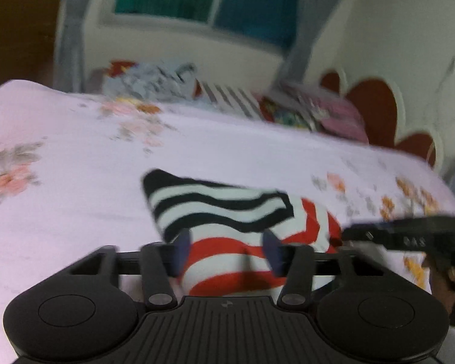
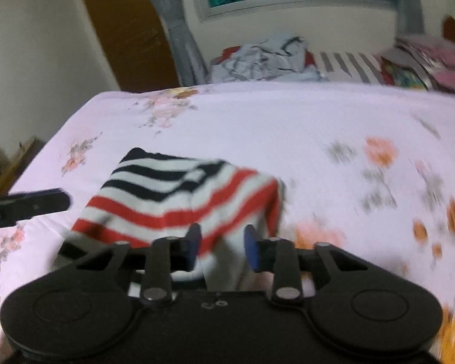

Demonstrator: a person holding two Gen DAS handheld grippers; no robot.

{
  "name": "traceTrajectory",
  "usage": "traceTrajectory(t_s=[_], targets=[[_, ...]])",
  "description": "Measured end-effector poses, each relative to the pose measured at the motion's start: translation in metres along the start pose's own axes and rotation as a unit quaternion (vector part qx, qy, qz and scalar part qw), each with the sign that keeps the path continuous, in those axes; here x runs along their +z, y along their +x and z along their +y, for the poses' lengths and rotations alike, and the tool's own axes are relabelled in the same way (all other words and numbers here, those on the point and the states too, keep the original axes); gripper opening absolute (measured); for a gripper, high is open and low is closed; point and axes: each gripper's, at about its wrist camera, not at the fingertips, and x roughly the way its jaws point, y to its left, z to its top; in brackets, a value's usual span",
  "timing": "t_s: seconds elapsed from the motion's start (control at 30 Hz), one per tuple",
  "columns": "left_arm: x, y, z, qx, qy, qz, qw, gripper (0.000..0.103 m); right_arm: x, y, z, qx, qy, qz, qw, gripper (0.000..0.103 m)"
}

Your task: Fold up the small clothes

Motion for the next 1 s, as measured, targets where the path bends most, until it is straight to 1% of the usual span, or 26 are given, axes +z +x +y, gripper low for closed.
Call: traceTrajectory(t_s=[0.03,0.07,0.1,0.13,0.17,0.2,0.3,0.37,0.4,0.5,0.53,0.6,0.7,0.77,0.8,0.87,0.9,0.93,1.0], targets=[[0.001,0.015,-0.003,0.000,0.011,0.022,0.9997,0.047,0.003,0.011,0.000,-0.007,-0.005,0.006,1.000,0.024],[-0.001,0.027,-0.006,0.007,0.022,0.039,0.9990,0.047,0.003,0.023,-0.004,-0.024,-0.007,0.021,0.999,0.020],[-0.005,0.041,-0.008,0.009,0.032,0.065,0.9973,0.047,0.001,0.036,-0.006,-0.039,-0.011,0.041,0.998,0.018],[-0.008,0.047,-0.013,0.014,0.046,0.077,0.9959,0.047,-0.002,0.045,-0.011,-0.042,-0.012,0.057,0.997,0.017],[-0.009,0.049,-0.017,0.021,0.063,0.076,0.9949,0.047,-0.004,0.048,-0.012,-0.040,-0.011,0.052,0.998,0.017],[-0.008,0.049,-0.021,0.026,0.068,0.079,0.9942,0.047,-0.003,0.048,-0.013,-0.042,-0.006,0.055,0.998,0.017],[-0.005,0.042,-0.027,0.032,0.080,0.081,0.9930,0.047,-0.002,0.044,-0.005,-0.065,-0.022,0.060,0.996,0.017],[-0.007,0.018,-0.026,0.017,0.076,0.062,0.9950,0.047,-0.005,0.027,0.000,-0.079,-0.039,0.054,0.995,0.015],[-0.010,0.004,-0.026,0.011,0.071,0.053,0.9960,0.047,-0.008,0.014,0.000,-0.081,-0.051,0.046,0.994,0.018],[-0.029,-0.037,-0.021,0.019,0.065,0.032,0.9972,0.047,-0.027,-0.031,-0.007,-0.054,-0.079,0.028,0.995,0.016],[-0.039,-0.048,-0.017,0.026,0.057,0.033,0.9975,0.047,-0.036,-0.045,-0.007,-0.049,-0.081,0.022,0.995,0.016],[-0.058,-0.062,-0.010,0.021,0.028,0.036,0.9987,0.047,-0.046,-0.056,-0.007,-0.036,-0.083,0.028,0.995,0.016],[-0.081,-0.065,-0.008,0.013,0.003,0.055,0.9984,0.047,-0.062,-0.064,-0.005,-0.035,-0.088,0.037,0.995,0.016],[-0.094,-0.062,-0.011,0.014,-0.001,0.065,0.9978,0.047,-0.067,-0.061,-0.004,-0.049,-0.092,0.052,0.993,0.016],[-0.100,-0.060,-0.013,0.016,-0.005,0.065,0.9977,0.047,-0.069,-0.057,-0.007,-0.058,-0.096,0.059,0.992,0.011],[-0.106,-0.056,-0.014,0.022,-0.020,0.065,0.9974,0.047,-0.075,-0.052,-0.013,-0.072,-0.094,0.075,0.990,0.006],[-0.108,-0.055,-0.015,0.026,-0.026,0.064,0.9973,0.047,-0.079,-0.048,-0.016,-0.085,-0.094,0.083,0.988,0.002],[-0.110,-0.054,-0.016,0.028,-0.029,0.064,0.9971,0.047,-0.083,-0.045,-0.020,-0.095,-0.099,0.088,0.987,0.002],[-0.111,-0.051,-0.018,0.035,-0.029,0.067,0.9968,0.047,-0.094,-0.046,-0.027,-0.091,-0.086,0.078,0.989,0.002]])
